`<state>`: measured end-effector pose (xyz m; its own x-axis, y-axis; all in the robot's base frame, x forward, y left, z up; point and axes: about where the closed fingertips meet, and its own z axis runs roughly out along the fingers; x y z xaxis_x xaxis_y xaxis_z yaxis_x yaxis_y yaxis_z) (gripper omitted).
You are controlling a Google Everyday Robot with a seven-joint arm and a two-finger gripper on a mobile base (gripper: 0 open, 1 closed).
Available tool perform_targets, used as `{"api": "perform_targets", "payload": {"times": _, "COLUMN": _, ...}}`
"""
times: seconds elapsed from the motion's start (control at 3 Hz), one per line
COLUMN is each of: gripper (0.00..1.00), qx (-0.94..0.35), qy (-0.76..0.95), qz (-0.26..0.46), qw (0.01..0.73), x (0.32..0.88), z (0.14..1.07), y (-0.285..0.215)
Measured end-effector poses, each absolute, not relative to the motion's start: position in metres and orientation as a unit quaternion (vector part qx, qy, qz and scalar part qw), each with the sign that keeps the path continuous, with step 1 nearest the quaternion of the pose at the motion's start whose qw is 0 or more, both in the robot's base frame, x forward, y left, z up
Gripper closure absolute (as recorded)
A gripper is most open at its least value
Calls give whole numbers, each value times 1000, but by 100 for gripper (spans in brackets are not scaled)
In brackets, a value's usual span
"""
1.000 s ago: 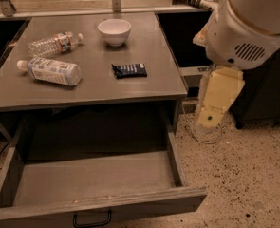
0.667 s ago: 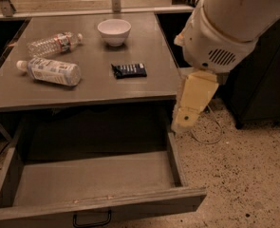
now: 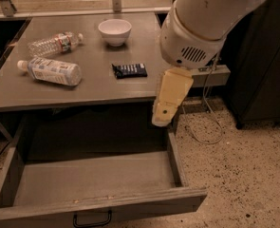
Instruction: Place blue plastic bottle into top drawer
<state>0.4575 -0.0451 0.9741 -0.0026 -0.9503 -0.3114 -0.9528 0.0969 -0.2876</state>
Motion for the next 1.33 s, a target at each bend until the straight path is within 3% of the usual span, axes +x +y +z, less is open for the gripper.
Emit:
{"api": "perform_targets", "payload": {"times": 1.0, "gripper": 0, "qx": -645, "qy": 720, "qz": 57, "qw": 248, "x": 537, "z": 960, "y": 35}}
{"api": "perform_targets", "payload": {"times": 1.33, "gripper": 0, "qx": -647, "qy": 718, "qz": 60, "qw": 250, "x": 540, "z": 961, "y": 42}}
